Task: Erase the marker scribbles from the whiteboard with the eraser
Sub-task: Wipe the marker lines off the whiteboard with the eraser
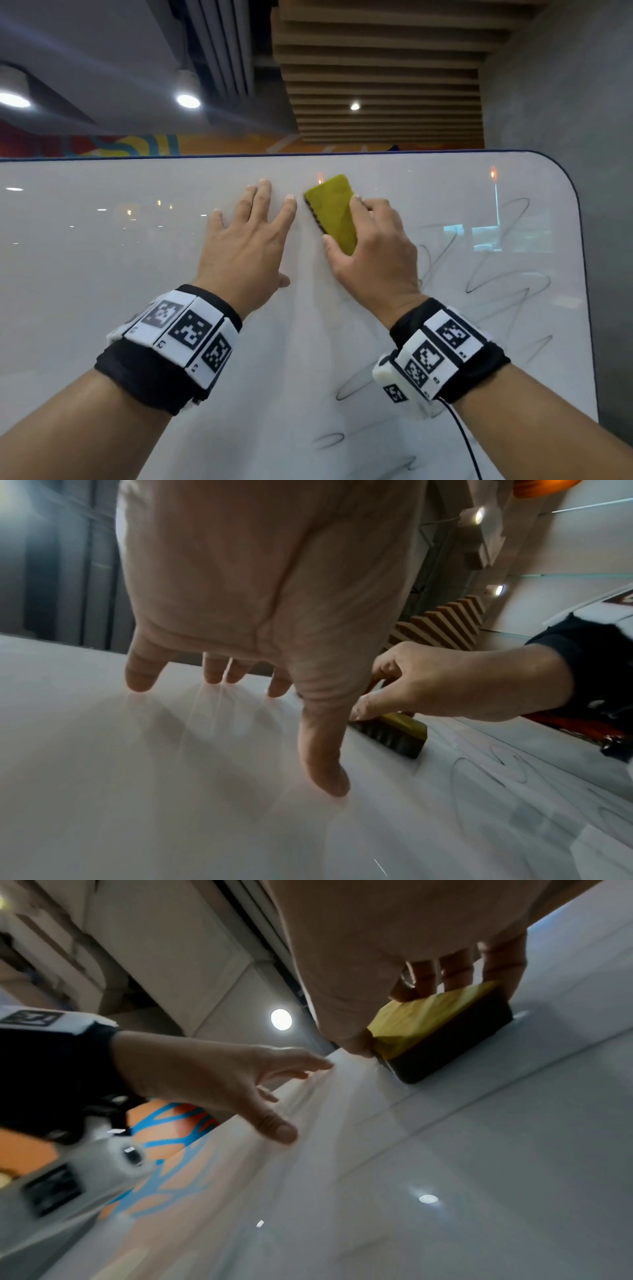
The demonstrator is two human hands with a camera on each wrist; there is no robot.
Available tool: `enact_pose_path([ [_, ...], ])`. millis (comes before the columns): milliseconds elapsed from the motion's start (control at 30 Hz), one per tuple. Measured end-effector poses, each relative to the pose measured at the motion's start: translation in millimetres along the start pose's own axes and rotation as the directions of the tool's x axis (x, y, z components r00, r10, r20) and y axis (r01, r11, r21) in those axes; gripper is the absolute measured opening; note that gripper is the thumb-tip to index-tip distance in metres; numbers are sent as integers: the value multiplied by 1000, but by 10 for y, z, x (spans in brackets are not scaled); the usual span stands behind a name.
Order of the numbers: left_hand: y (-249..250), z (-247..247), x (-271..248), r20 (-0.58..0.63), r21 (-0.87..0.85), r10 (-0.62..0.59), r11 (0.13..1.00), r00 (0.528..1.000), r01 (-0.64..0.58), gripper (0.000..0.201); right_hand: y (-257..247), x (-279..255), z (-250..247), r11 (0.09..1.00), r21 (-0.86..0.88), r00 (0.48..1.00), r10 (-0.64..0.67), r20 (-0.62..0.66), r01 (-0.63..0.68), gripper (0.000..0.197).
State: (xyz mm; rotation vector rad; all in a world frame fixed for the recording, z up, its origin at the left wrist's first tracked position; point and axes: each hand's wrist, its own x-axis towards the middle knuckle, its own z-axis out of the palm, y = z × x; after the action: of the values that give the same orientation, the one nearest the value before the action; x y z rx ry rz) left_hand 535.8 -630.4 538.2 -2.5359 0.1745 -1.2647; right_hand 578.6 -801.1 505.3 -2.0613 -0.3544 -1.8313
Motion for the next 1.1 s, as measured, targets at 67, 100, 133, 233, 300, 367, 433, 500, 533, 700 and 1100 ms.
enact_pose_path([
  [67, -3, 0, -24, -12, -7, -12, 1000, 1000, 12, 112, -9, 51, -2, 995, -3, 995, -96, 38, 96, 62],
  [100, 0, 3, -36, -14, -20, -21, 1000, 1000, 21, 111, 44, 120, -20, 997, -1, 996, -78, 41, 78, 61],
  [133, 6, 3, -43, -17, -34, -32, 999, 999, 32, 109, 111, 198, -46, 1000, 6, 999, -22, 33, 22, 59],
  [233, 29, 5, -47, -13, -50, -51, 997, 999, 51, 109, 170, 298, -75, 995, 28, 995, 95, -35, -94, 58],
  [300, 32, 5, -48, -17, -47, -56, 997, 998, 55, 111, 29, 184, -4, 1000, 28, 1000, -4, -24, 5, 59],
  [367, 25, 9, -54, -34, -44, -56, 998, 998, 54, 113, -82, 3, 71, 992, 50, 993, -114, 13, 113, 61],
  [433, 16, 21, -67, -46, -38, -47, 998, 998, 45, 112, -45, -82, 76, 983, 53, 984, -178, 32, 176, 62],
  [500, 5, 33, -72, -46, -19, -31, 999, 998, 31, 111, 61, -50, 47, 987, 41, 988, -154, 22, 153, 60],
  [533, -9, 37, -70, -47, -4, -25, 1000, 999, 24, 111, 104, -21, 34, 994, 46, 995, -101, 7, 101, 59],
  [700, -20, 44, -71, -36, 30, 17, 999, 999, -16, 111, -7, -232, 96, 996, 82, 998, 31, -53, -26, 59],
  [1100, 76, 108, -94, -28, 25, 38, 999, 999, -37, 106, 205, -539, 45, 978, 66, 975, 203, -87, -198, 62],
])
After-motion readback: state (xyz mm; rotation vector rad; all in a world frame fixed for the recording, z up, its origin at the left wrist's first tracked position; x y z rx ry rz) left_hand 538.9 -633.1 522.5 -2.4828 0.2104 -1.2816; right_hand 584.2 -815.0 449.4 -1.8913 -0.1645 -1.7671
